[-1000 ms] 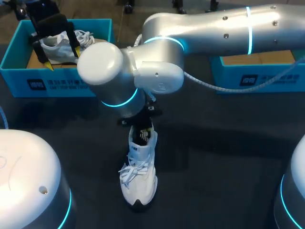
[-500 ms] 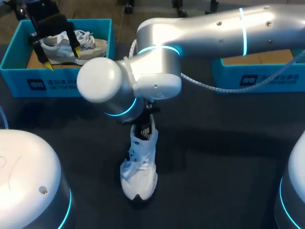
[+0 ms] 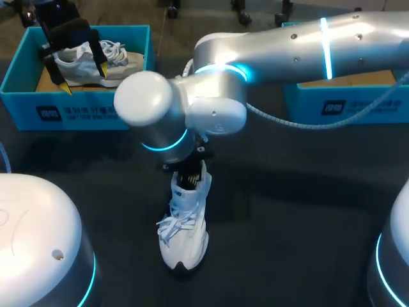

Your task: Take the shoe out of the shoebox, open the shoe tongue, remove and reinsert the insole, then place the shoe into the shoebox

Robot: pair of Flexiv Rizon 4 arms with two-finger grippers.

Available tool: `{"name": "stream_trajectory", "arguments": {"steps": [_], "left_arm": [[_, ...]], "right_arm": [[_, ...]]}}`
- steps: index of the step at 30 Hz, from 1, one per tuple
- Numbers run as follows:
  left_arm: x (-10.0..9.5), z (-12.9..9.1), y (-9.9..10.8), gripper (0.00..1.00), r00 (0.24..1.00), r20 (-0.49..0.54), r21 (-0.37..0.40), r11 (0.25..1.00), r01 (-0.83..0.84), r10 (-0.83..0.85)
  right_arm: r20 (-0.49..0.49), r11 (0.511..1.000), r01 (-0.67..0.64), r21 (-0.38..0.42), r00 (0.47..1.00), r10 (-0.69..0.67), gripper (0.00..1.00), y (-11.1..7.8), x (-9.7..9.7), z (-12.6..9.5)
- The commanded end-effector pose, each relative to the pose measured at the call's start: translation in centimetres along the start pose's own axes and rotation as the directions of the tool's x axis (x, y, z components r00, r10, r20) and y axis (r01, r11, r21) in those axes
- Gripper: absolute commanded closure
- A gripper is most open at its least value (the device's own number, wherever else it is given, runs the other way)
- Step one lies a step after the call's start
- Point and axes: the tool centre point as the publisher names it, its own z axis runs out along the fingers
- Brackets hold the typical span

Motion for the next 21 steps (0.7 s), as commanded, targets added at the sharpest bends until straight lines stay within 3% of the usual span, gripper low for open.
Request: {"name": "stream_trajectory", "arguments": {"steps": [1,5,9,16,21], "left_arm": [[0.0,0.0,0.1,0.0,1.0,-0.003,0.0,1.0,-0.001,0.001],[0.0,0.0,0.1,0.0,1.0,-0.003,0.0,1.0,-0.001,0.001],[0.0,0.0,0.1,0.0,1.0,-0.003,0.0,1.0,-0.001,0.001],[0.0,0.0,0.1,0.0,1.0,-0.003,0.0,1.0,-0.001,0.001],[0.0,0.0,0.1,0.0,1.0,-0.003,0.0,1.0,-0.001,0.001]], "right_arm": [[-0.044,0.998,-0.05,0.046,0.998,0.052,1.0,-1.8,1.3,1.0],[-0.06,0.995,-0.05,0.085,0.997,0.055,1.0,-3.3,2.1,-0.1],[-0.032,0.994,-0.062,0.087,0.997,0.065,1.0,-3.7,1.9,-1.7],[0.034,0.996,-0.088,-0.008,0.996,0.088,1.0,-2.2,0.5,-4.1],[0.032,0.995,-0.083,-0.05,0.996,0.085,1.0,-0.5,0.1,-3.4]]}}
